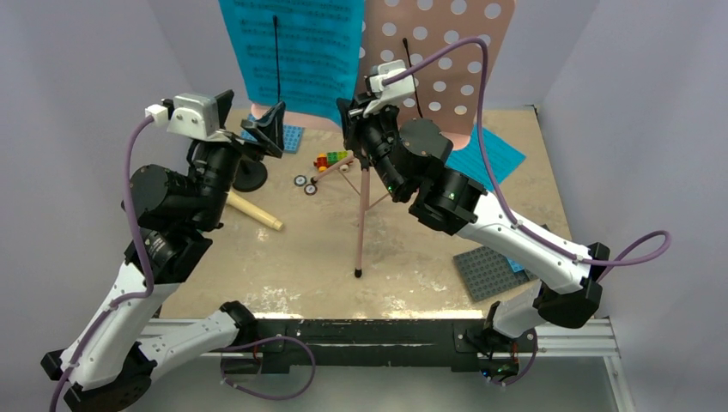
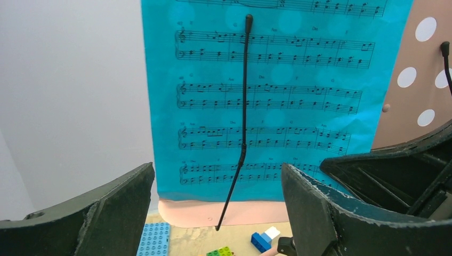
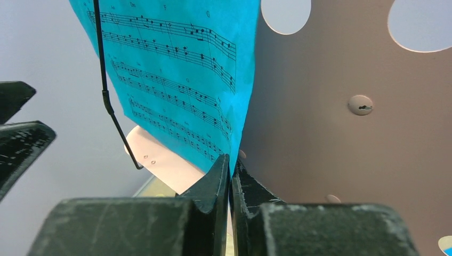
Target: Pack up the instrument practice props
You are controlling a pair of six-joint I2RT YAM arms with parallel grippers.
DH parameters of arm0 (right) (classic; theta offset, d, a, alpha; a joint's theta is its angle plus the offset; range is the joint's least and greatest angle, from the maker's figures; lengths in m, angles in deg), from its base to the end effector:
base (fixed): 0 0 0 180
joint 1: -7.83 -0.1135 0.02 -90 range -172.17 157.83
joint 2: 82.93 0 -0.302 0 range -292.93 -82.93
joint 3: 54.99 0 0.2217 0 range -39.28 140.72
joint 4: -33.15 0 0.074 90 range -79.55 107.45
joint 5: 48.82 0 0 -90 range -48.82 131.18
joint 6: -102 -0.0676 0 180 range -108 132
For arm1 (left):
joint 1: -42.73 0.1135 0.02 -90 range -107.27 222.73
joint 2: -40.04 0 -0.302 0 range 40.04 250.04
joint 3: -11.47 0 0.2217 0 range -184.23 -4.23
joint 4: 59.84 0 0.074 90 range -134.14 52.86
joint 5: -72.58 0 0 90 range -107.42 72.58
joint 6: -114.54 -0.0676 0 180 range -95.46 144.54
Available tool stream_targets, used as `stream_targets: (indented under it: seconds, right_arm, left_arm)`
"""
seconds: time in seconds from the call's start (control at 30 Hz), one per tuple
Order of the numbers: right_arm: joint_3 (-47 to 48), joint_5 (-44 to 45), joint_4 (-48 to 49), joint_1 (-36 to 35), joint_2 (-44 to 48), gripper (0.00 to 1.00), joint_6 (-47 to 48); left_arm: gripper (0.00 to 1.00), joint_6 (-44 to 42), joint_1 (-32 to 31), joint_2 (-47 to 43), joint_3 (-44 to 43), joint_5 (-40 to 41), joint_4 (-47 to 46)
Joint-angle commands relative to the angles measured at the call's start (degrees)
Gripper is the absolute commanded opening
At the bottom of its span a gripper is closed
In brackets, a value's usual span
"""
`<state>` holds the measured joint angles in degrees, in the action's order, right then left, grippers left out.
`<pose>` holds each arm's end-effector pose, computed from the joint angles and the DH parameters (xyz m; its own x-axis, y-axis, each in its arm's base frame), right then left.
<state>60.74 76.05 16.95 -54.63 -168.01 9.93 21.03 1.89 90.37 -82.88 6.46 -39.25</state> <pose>0.1777 0.2572 0.5597 0.0983 0.2525 -0.9626 -0.4754 0.8617 0.1775 0.1021 -0.0521 0.5540 0.3197 -0.2023 -0.9257 0.2979 0.9488 -0.1045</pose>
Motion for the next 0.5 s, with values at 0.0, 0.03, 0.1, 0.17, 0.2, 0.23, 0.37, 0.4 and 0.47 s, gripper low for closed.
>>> stream_targets:
  seconds: [0.0, 0.03, 0.1, 0.17, 0.2, 0.23, 0.37, 0.4, 0.47]
  right_arm:
    - [-0.02, -0.60, 2.08, 0.22, 2.02, 0.03, 1.60]
    - [-0.01, -0.66, 2.03, 0.23, 1.99, 0.00, 1.68]
    - [0.11, -0.85, 1.78, 0.22, 2.02, 0.00, 1.69]
    - [0.25, -0.99, 1.32, 0.19, 2.02, 0.00, 1.68]
    - [0.25, -1.03, 1.23, 0.22, 2.07, 0.00, 1.64]
    - [0.25, -1.11, 1.05, 0.19, 2.18, 0.00, 1.69]
    - [0.52, -1.43, 0.67, 0.23, 2.14, 0.00, 1.71]
    - [0.60, -1.51, 0.67, 0.23, 2.17, 0.00, 1.64]
    - [0.67, -1.71, 0.67, 0.22, 2.07, 0.00, 1.69]
  left_arm:
    - [0.92, 2.40, 1.62, 1.28, -2.31, -5.33, -1.34]
    - [0.93, 2.57, 1.90, 1.64, -2.66, -6.14, -1.30]
    - [0.93, 2.98, 2.43, 2.38, -3.33, -7.10, -0.88]
    - [0.92, 3.00, 3.10, 2.87, -3.73, -8.26, -0.81]
    - [0.92, 2.98, 3.32, 3.00, -3.79, -8.58, -0.82]
    - [0.92, 2.99, 3.65, 3.13, -3.80, -8.97, -1.10]
    - [0.87, 2.98, 4.46, 5.00, -5.28, -9.23, -1.34]
    - [0.85, 2.91, 4.79, 5.59, -5.77, -9.20, -1.21]
    - [0.80, 2.85, 5.58, 6.49, -6.22, -9.39, -1.34]
